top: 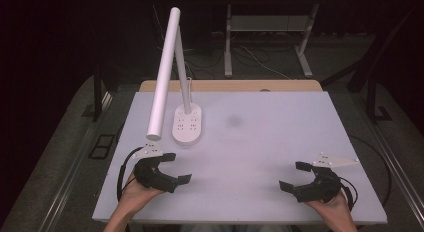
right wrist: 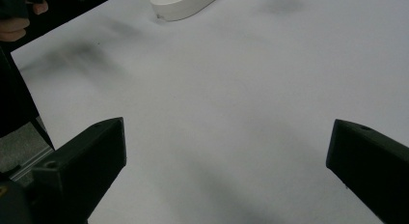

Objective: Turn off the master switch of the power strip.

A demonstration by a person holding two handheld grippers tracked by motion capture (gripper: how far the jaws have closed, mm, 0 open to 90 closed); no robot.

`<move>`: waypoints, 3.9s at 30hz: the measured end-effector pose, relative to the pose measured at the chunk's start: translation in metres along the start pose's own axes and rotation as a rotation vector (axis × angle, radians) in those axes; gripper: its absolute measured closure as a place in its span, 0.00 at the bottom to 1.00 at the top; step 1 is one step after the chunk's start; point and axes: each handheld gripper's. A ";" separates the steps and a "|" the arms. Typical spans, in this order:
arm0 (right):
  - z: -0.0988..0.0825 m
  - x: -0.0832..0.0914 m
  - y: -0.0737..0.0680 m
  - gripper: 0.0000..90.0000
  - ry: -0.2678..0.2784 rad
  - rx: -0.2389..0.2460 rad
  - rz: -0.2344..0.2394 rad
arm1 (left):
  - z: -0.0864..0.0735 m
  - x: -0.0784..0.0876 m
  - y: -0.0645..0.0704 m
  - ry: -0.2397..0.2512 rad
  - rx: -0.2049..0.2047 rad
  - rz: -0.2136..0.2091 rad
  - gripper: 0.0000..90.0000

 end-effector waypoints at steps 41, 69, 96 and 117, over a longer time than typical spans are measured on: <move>-0.001 -0.001 0.002 0.00 -0.003 -0.005 -0.017 | 0.042 -0.003 -0.046 -0.008 0.026 0.023 0.05; -0.002 -0.001 0.003 0.00 0.003 -0.001 -0.029 | 0.071 -0.005 -0.086 -0.031 0.067 0.083 0.05; -0.003 0.001 0.005 0.00 -0.001 -0.002 -0.039 | 0.094 -0.012 -0.114 -0.064 0.079 0.134 0.06; -0.004 0.001 0.005 0.00 -0.011 -0.005 -0.050 | 0.095 -0.028 -0.146 -0.082 0.101 0.168 0.10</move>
Point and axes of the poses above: each handheld gripper's, and its own axes: x roughly backward along the jaws, z roughly out of its top, y roughly to its right, and after that the axes turned 3 degrees about z, right-handed
